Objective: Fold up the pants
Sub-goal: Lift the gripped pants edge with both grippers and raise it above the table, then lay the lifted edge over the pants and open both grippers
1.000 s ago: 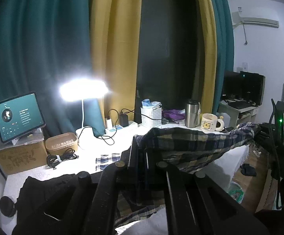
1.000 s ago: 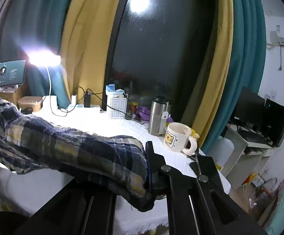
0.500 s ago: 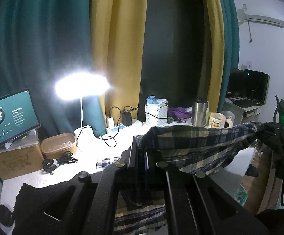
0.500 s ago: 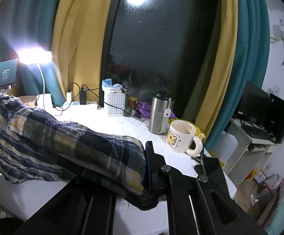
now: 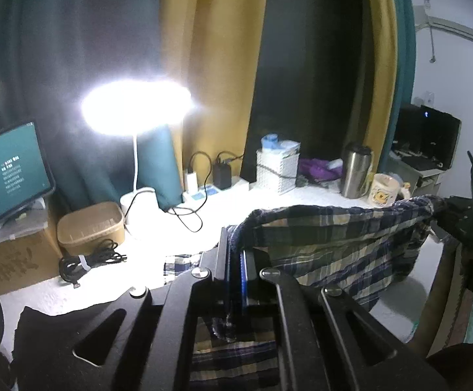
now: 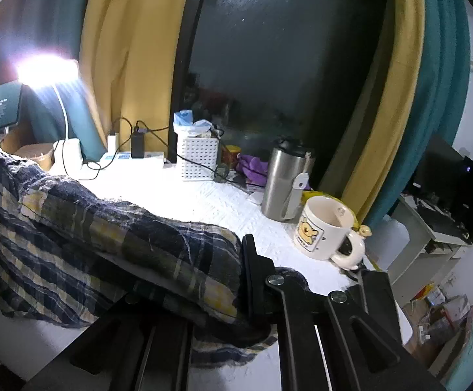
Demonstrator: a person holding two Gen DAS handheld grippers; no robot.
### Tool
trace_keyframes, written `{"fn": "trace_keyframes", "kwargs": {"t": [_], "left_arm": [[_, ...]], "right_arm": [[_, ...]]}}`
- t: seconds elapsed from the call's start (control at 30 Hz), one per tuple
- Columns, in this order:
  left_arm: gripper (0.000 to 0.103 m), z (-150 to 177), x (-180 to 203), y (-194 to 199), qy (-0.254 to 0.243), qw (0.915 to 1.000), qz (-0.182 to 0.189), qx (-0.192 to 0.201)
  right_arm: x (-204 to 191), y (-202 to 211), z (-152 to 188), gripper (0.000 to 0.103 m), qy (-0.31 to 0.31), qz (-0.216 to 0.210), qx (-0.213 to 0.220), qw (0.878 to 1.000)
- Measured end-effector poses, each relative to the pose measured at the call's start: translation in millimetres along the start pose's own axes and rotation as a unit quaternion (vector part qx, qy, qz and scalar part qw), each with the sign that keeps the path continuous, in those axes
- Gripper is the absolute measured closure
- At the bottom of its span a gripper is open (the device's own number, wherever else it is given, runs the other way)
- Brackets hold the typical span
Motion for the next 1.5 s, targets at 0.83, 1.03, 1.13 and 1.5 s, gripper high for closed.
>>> {"fn": "trace_keyframes", "kwargs": {"t": [0.83, 1.03, 1.13, 1.5], "left_arm": [[0.096, 34, -57, -145, 0.011, 0.9948, -0.001, -0.101], [0.094, 43, -67, -172, 0.014, 0.9915, -0.004, -0.129], [0.090, 49, -72, -183, 0.019, 0.9897, -0.006, -0.142], [0.050, 68, -99, -204, 0.052, 0.9834, -0.025, -0.172]], "right_arm": [[-24, -140, 3, 0.094, 0.007, -0.006, -0.084, 0.996], [-30, -165, 7, 0.094, 0.008, -0.008, -0.102, 0.995], [-33, -175, 7, 0.094, 0.011, -0.007, -0.110, 0.994], [-40, -202, 6, 0.094, 0.025, 0.009, -0.137, 0.990]]}}
Point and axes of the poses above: each gripper's, at about its wrist camera, not at the fingertips, and y roughly against the way its jaws point, x to its right, z to its underside, the point moved 2 cm from there along -y, roughly the way its jaws point, and after that the axes turned 8 degrees about -y, right-handed, at the moved point
